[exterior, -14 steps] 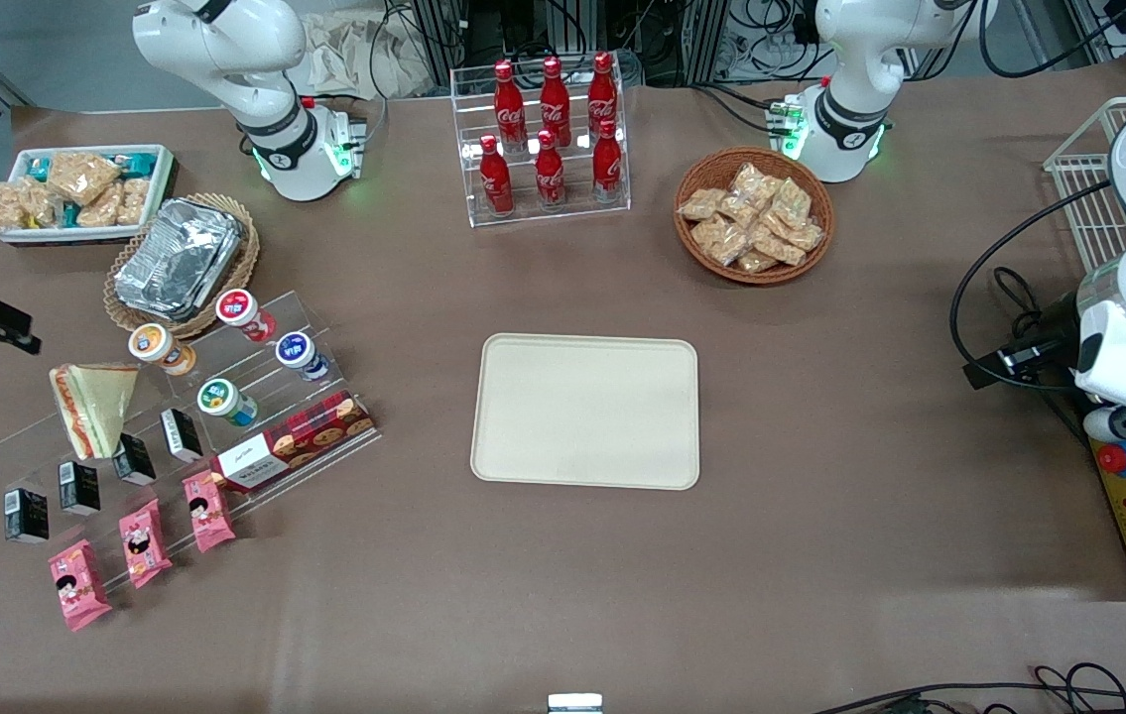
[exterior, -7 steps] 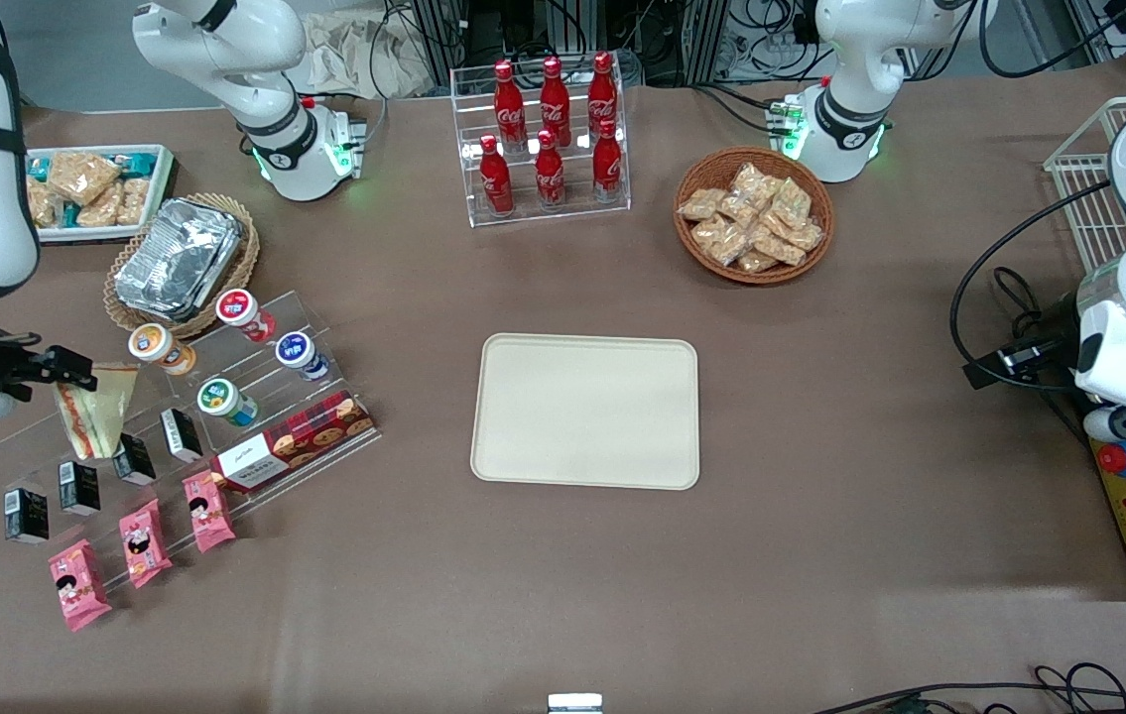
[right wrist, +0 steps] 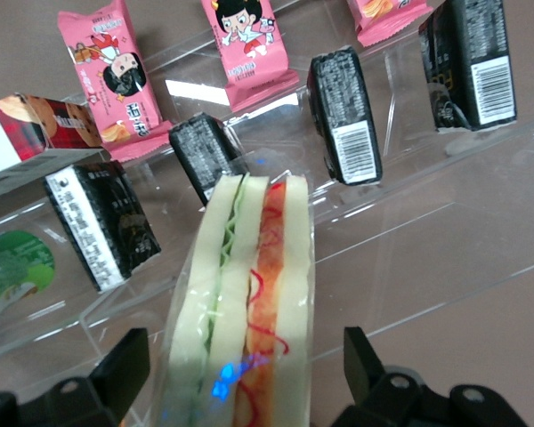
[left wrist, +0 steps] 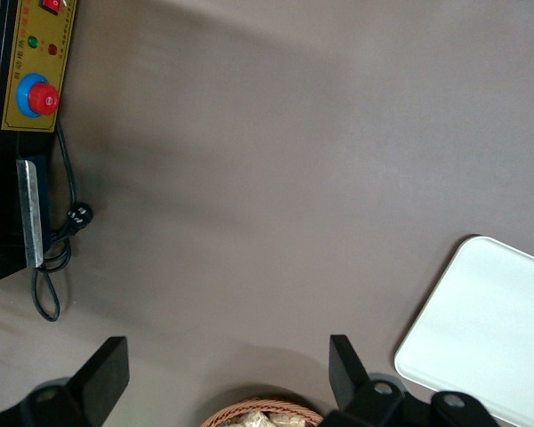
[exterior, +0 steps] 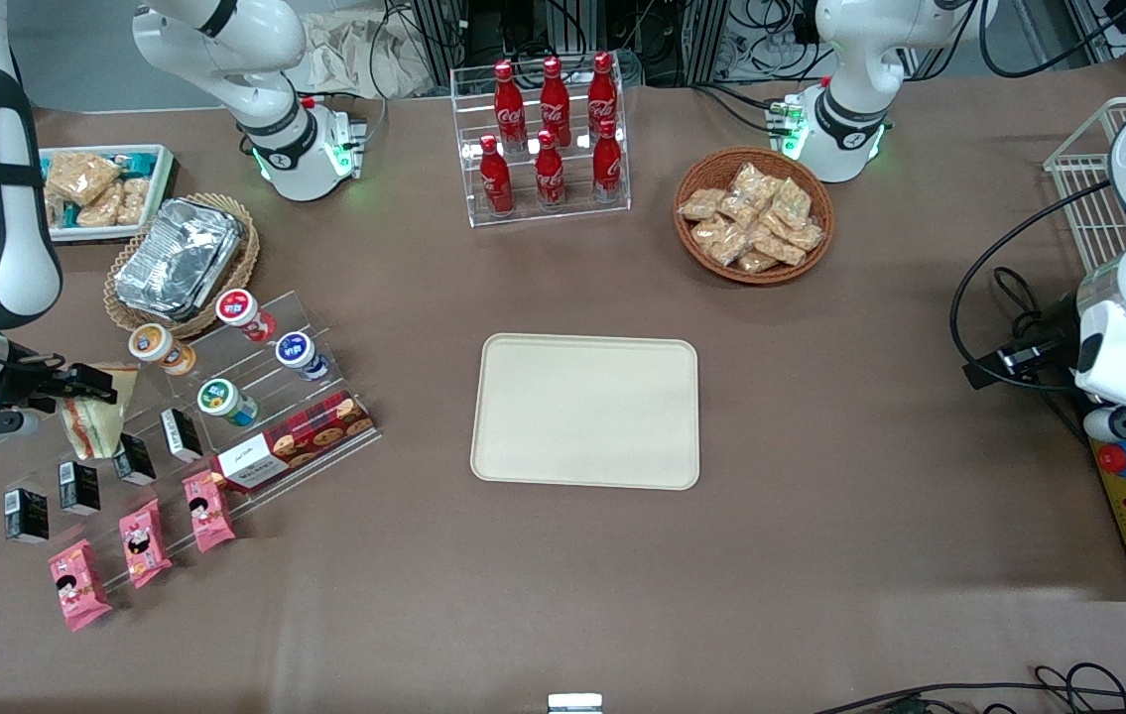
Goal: Place sandwich on tray
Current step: 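Lower the right gripper around the wrapped sandwich and close it, then lift the sandwich out of the rack with the right gripper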
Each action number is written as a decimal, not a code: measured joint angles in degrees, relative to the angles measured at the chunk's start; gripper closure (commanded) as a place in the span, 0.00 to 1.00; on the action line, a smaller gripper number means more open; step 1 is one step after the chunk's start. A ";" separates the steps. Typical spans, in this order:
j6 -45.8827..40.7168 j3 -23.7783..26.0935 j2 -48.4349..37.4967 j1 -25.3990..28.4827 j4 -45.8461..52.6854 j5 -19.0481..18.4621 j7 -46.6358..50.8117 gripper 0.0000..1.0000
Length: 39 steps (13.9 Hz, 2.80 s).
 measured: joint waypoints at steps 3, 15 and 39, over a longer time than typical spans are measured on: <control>0.02 -0.01 0.50 -0.01 0.00 0.91 0.57 0.12; -3.24 0.04 0.49 0.22 0.21 0.96 1.56 0.67; -17.52 1.18 -0.33 20.15 20.69 -0.71 -1.85 0.76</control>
